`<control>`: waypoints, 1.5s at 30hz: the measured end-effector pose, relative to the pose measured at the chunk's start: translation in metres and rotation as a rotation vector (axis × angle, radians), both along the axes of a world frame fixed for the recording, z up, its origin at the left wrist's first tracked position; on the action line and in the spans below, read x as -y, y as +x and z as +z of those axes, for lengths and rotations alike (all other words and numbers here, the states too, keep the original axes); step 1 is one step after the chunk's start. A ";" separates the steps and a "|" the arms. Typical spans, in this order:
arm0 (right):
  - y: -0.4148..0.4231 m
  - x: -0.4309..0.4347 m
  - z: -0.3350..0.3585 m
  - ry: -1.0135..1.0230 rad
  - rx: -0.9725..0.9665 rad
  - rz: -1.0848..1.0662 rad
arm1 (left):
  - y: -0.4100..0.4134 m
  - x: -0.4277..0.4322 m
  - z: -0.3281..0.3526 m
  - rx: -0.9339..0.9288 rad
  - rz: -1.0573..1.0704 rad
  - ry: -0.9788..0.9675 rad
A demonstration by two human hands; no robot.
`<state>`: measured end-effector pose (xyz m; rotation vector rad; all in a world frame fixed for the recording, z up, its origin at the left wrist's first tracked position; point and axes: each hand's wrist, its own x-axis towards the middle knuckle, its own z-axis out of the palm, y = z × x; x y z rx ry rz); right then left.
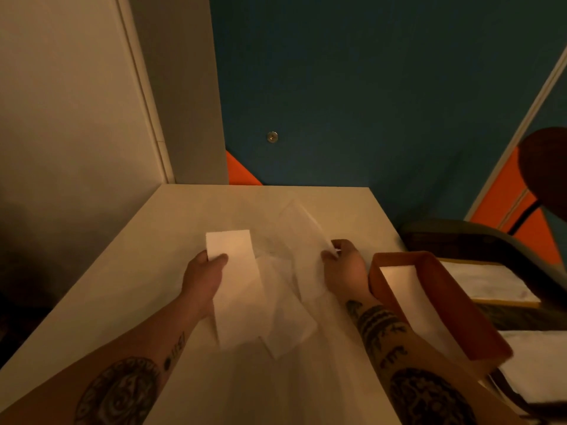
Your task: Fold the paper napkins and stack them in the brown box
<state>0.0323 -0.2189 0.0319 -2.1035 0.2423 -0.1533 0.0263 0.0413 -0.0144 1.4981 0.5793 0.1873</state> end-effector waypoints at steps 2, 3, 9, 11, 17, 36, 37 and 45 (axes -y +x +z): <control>-0.001 0.000 0.010 0.099 0.025 -0.024 | 0.002 0.003 0.002 -0.005 -0.016 -0.064; 0.000 -0.002 0.013 0.191 0.016 -0.027 | 0.004 0.006 0.002 0.001 -0.023 -0.098; -0.007 -0.041 -0.001 0.327 -0.052 0.115 | 0.004 0.014 0.003 0.014 -0.029 -0.267; -0.011 -0.056 -0.015 0.225 -0.081 0.175 | 0.004 0.014 0.001 0.008 -0.039 -0.427; -0.026 -0.085 -0.036 0.012 -0.136 0.356 | -0.004 0.019 -0.002 0.041 -0.065 -0.291; -0.017 -0.046 -0.020 0.922 0.011 0.232 | 0.013 0.040 0.046 0.307 -0.019 -0.711; -0.013 -0.043 -0.019 0.885 0.034 0.217 | 0.012 0.036 0.045 0.319 -0.018 -0.674; -0.002 -0.030 -0.038 0.597 0.189 0.318 | -0.015 -0.013 0.015 0.273 -0.121 -0.088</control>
